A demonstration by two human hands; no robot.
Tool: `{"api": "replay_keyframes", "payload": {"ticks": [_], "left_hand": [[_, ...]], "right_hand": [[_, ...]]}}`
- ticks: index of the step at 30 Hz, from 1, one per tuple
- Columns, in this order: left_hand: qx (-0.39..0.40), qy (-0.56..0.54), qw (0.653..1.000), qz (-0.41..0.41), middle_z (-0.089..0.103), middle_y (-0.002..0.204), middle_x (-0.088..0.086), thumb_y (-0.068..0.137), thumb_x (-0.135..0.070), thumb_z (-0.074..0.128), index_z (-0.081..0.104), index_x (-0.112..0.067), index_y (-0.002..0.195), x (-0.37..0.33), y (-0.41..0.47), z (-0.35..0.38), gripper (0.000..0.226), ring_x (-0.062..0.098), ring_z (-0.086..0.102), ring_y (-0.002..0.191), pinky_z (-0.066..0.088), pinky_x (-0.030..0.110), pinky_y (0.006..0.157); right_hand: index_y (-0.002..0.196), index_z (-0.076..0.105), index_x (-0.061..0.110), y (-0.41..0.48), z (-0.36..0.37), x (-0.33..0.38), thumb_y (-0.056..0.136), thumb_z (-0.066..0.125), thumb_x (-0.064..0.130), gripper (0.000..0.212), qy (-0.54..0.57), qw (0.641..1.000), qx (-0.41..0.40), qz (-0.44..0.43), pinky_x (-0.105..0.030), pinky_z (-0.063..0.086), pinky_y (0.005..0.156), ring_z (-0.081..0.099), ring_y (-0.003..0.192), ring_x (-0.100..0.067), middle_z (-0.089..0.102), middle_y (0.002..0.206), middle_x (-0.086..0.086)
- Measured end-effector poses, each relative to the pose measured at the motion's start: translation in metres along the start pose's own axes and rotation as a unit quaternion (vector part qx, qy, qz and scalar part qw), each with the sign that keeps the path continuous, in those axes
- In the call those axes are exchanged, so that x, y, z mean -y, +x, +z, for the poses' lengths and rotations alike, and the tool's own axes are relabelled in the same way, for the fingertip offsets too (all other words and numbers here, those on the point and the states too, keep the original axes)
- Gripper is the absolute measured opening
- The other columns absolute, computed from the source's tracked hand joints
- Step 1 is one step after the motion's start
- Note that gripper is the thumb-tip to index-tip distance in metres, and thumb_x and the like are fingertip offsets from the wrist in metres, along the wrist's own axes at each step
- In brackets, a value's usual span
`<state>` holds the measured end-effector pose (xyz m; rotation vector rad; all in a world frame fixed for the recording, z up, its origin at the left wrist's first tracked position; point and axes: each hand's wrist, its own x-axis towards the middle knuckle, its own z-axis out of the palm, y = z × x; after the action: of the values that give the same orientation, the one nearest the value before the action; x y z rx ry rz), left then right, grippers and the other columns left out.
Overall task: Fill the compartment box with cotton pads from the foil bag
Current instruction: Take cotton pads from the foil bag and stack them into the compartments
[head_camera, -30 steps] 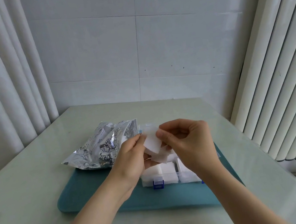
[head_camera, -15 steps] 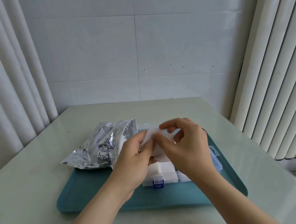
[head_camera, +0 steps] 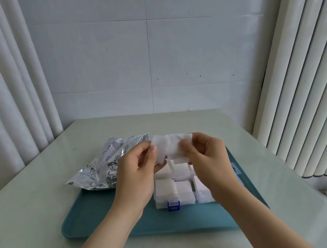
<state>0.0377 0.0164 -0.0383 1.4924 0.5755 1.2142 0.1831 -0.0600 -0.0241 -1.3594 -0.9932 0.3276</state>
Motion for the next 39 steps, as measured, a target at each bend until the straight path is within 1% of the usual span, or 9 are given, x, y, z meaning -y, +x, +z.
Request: {"api": "replay_keyframes", "payload": {"ticks": [4,7,9,14,25,27,31,37,39], "left_hand": [[-0.015,-0.013,0.999,-0.028,0.073,0.106,0.026,0.112,-0.012,0.050,0.071,-0.003,0.111,0.003,0.004,-0.003,0.023,0.024,0.080,0.098,0.064,0.028,0.081],[0.009,-0.009,0.999,-0.046,0.073,0.093,0.011,0.112,-0.014,0.049,0.075,-0.011,0.112,0.002,0.002,-0.002,0.026,0.019,0.077,0.089,0.065,0.033,0.081],[0.029,-0.010,0.997,-0.071,0.072,0.090,0.003,0.112,-0.017,0.049,0.078,-0.019,0.110,0.000,0.001,-0.001,0.029,0.019,0.072,0.084,0.066,0.036,0.082],[0.080,-0.079,0.985,-0.132,0.078,0.114,0.019,0.114,-0.026,0.044,0.073,-0.002,0.117,-0.002,0.002,-0.001,0.038,0.037,0.075,0.110,0.059,0.050,0.098],[0.110,-0.039,0.989,-0.094,0.080,0.108,0.015,0.108,-0.016,0.057,0.076,-0.008,0.118,-0.001,-0.002,-0.001,0.022,0.034,0.078,0.102,0.063,0.042,0.093],[0.102,-0.033,0.990,-0.089,0.080,0.107,0.014,0.109,-0.015,0.057,0.075,-0.009,0.119,0.000,-0.002,-0.002,0.022,0.033,0.078,0.102,0.064,0.039,0.091],[0.035,-0.054,0.993,-0.097,0.081,0.100,0.011,0.107,-0.016,0.060,0.077,-0.011,0.112,0.000,0.001,-0.004,0.018,0.031,0.079,0.099,0.064,0.033,0.085],[-0.029,-0.079,0.989,-0.119,0.081,0.102,0.015,0.108,-0.016,0.060,0.072,-0.004,0.116,0.003,0.008,-0.010,0.019,0.031,0.080,0.097,0.059,0.043,0.097],[-0.025,-0.070,0.990,-0.116,0.081,0.102,0.014,0.108,-0.017,0.061,0.074,-0.007,0.116,0.002,0.007,-0.009,0.019,0.032,0.079,0.097,0.061,0.043,0.094]], "right_hand": [[0.107,0.071,0.024,0.004,-0.004,0.002,0.107,0.051,0.007,0.027,-0.015,0.998,-0.014,-0.060,-0.041,0.058,0.072,0.068,0.082,-0.017,0.074,0.095,0.008],[0.117,0.067,0.028,0.000,-0.006,0.007,0.103,0.062,0.007,0.026,-0.024,0.993,0.080,-0.078,-0.048,0.060,0.063,0.067,0.071,-0.028,0.071,0.089,-0.006],[0.120,0.064,0.030,-0.002,-0.004,0.005,0.095,0.075,0.010,0.033,-0.041,0.992,0.095,-0.070,-0.046,0.058,0.060,0.065,0.067,-0.034,0.068,0.079,-0.013],[0.102,0.071,0.030,0.002,-0.003,0.001,0.085,0.088,0.023,0.025,-0.068,0.995,0.047,-0.064,-0.052,0.058,0.060,0.067,0.062,-0.032,0.070,0.069,-0.005],[0.095,0.073,0.031,0.002,-0.004,-0.002,0.080,0.090,0.041,0.024,-0.119,0.989,-0.027,-0.088,-0.037,0.053,0.054,0.059,0.056,-0.025,0.065,0.060,-0.003],[0.103,0.075,0.030,0.002,-0.005,0.000,0.082,0.089,0.036,0.026,-0.109,0.992,-0.009,-0.070,-0.033,0.057,0.057,0.064,0.056,-0.020,0.069,0.063,0.000],[0.119,0.074,0.015,0.003,-0.009,0.004,0.092,0.079,0.007,0.029,0.000,0.997,0.073,-0.008,-0.030,0.059,0.061,0.071,0.058,-0.017,0.079,0.078,-0.005],[0.104,0.078,0.024,0.006,-0.013,0.004,0.092,0.071,0.001,0.026,0.017,1.000,-0.016,-0.016,-0.031,0.055,0.059,0.062,0.059,-0.020,0.074,0.074,-0.006],[0.104,0.078,0.019,0.005,-0.015,0.009,0.092,0.072,-0.001,0.024,0.063,0.998,0.003,-0.022,-0.027,0.051,0.057,0.058,0.056,-0.017,0.070,0.070,-0.006]]}}
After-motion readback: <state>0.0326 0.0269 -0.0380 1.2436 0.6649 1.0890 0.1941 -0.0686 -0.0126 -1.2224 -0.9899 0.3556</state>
